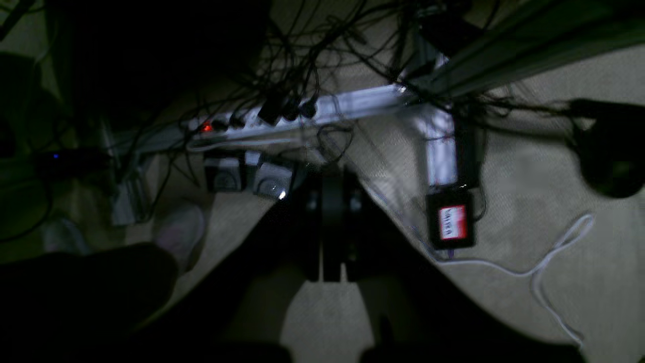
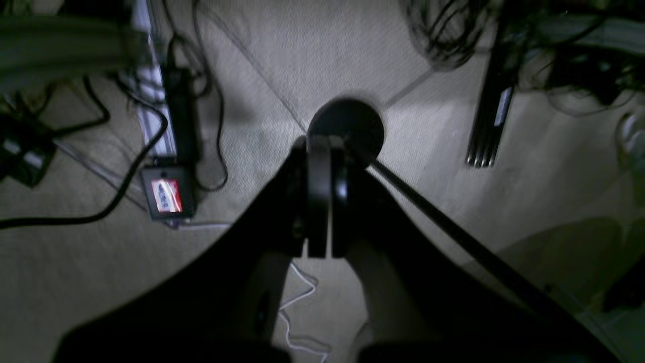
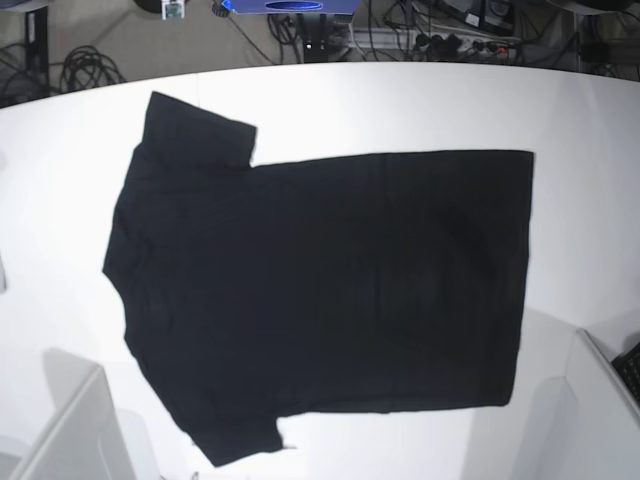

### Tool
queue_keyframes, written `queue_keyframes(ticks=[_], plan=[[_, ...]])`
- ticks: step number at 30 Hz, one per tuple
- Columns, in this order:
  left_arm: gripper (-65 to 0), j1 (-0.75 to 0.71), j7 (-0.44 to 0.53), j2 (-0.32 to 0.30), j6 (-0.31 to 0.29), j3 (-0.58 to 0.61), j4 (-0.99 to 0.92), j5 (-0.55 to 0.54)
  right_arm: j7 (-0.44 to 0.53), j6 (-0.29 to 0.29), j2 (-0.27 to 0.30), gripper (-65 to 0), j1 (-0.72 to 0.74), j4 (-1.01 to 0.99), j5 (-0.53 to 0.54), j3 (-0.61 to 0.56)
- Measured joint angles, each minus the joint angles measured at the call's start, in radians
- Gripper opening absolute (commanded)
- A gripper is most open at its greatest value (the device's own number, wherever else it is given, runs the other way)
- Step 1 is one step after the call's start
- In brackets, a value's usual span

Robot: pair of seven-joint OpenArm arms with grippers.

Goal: Fold the T-shirt properly

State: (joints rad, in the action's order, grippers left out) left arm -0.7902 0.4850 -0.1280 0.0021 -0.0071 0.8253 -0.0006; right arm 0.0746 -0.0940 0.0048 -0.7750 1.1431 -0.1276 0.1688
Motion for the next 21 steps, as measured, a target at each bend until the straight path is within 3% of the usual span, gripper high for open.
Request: queue_keyframes(ticks=[7, 17, 21], plan=[[-65.0, -0.118, 0.009, -0.014, 0.009, -0.013, 0.202, -0.001, -0.078, 0.0, 0.0, -65.0, -0.082, 0.172, 0.0, 0.051], [-65.0, -0.286, 0.008, -0.011, 0.002, -0.16, 0.511, -0.002, -0.114, 0.003, -0.003, -65.0, -0.136, 0.393, 0.004, 0.128], [-65.0, -0.36, -0.003, -0.008, 0.001, -0.159, 0.638, -0.111, -0.154, 0.003, -0.003, -65.0, -0.135, 0.484, 0.004, 0.169]])
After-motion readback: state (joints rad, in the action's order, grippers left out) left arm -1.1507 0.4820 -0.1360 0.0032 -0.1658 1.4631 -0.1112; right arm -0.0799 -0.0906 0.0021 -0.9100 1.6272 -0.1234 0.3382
